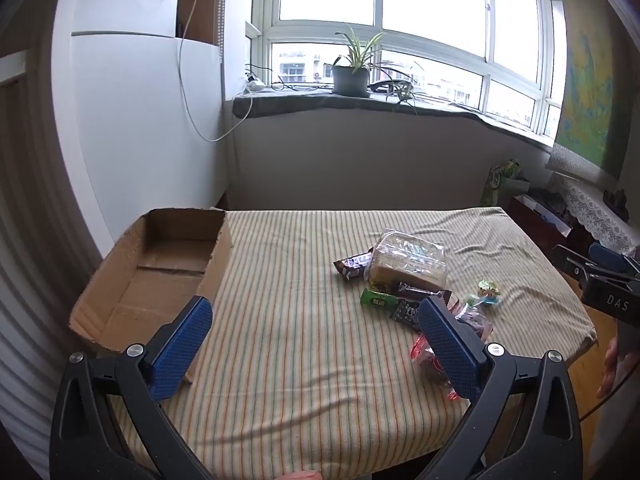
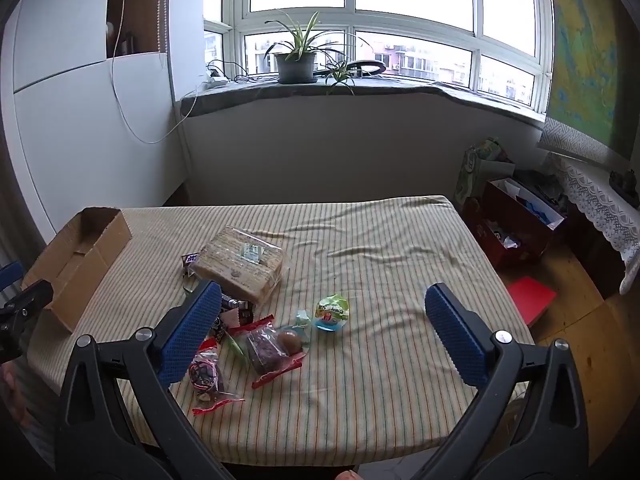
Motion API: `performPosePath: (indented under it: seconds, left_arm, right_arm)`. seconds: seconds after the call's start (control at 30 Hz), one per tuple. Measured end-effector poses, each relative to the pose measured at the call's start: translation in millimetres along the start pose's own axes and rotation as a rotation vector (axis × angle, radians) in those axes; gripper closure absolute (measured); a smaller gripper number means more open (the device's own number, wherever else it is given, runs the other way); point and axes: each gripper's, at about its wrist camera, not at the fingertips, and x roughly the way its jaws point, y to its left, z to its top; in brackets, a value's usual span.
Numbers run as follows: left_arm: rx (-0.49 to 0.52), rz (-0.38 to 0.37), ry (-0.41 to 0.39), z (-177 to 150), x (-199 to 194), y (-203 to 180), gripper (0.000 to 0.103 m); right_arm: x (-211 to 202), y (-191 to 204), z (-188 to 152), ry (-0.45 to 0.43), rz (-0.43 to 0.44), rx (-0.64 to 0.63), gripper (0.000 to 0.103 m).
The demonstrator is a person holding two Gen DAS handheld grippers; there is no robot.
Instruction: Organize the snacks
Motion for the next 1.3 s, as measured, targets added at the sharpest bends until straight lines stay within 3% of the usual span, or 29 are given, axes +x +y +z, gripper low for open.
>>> performPosePath:
  seconds: [1.3]
  left_arm:
    - [-0.005, -0.007, 0.01, -1.0, -0.1, 2.0, 0.0]
  right_arm:
    - [0.6, -0.4, -2.4, 0.0, 0.0, -0.004, 0.0]
